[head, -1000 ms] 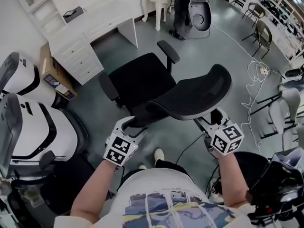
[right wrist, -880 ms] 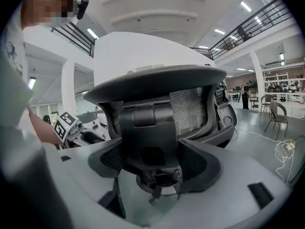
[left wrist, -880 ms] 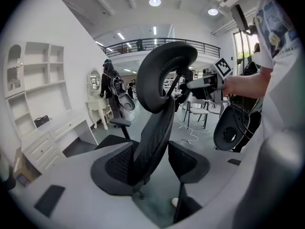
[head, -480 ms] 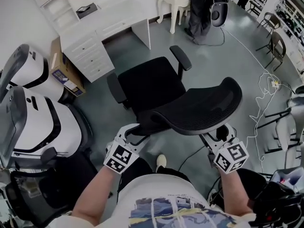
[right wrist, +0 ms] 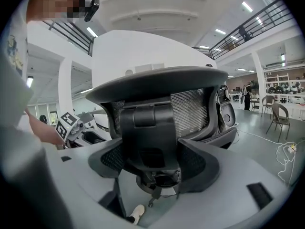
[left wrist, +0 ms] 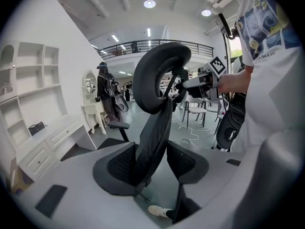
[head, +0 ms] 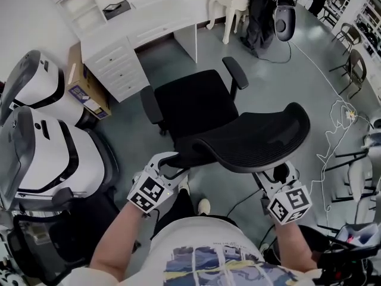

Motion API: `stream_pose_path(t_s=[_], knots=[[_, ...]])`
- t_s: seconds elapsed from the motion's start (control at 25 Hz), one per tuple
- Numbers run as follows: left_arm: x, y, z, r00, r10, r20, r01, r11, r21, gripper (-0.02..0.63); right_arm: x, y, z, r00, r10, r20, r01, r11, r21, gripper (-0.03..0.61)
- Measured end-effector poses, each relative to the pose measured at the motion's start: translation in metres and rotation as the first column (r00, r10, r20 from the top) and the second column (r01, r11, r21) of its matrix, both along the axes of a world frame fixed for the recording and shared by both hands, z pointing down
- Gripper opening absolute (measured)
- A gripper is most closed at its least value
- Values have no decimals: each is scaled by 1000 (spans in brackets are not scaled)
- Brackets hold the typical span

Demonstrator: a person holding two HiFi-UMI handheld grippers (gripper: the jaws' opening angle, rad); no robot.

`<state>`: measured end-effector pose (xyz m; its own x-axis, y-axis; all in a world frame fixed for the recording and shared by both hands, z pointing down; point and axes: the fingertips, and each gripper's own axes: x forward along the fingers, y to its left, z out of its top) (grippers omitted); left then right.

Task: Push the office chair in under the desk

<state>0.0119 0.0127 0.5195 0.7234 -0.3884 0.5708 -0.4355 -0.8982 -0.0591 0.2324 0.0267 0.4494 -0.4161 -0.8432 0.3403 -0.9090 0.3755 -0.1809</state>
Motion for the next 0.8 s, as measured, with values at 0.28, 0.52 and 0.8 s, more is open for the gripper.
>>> stream_pose_path(t_s=[0.28,0.52,0.8], knots=[[10,-52,3,999,37,8,-37,999,-12,201,13,-53,2,1000,-5,-18,5,1000,-12,333],[29,-88,6,997,81,-7,-81,996,-39,178,33,-100,4,1000,-15,-3,15,1000,-15,333],[32,-132,6,994,105,-14,-106,992,-63,167,35,-148,4,999,-51,-11,51,998,-26,334]])
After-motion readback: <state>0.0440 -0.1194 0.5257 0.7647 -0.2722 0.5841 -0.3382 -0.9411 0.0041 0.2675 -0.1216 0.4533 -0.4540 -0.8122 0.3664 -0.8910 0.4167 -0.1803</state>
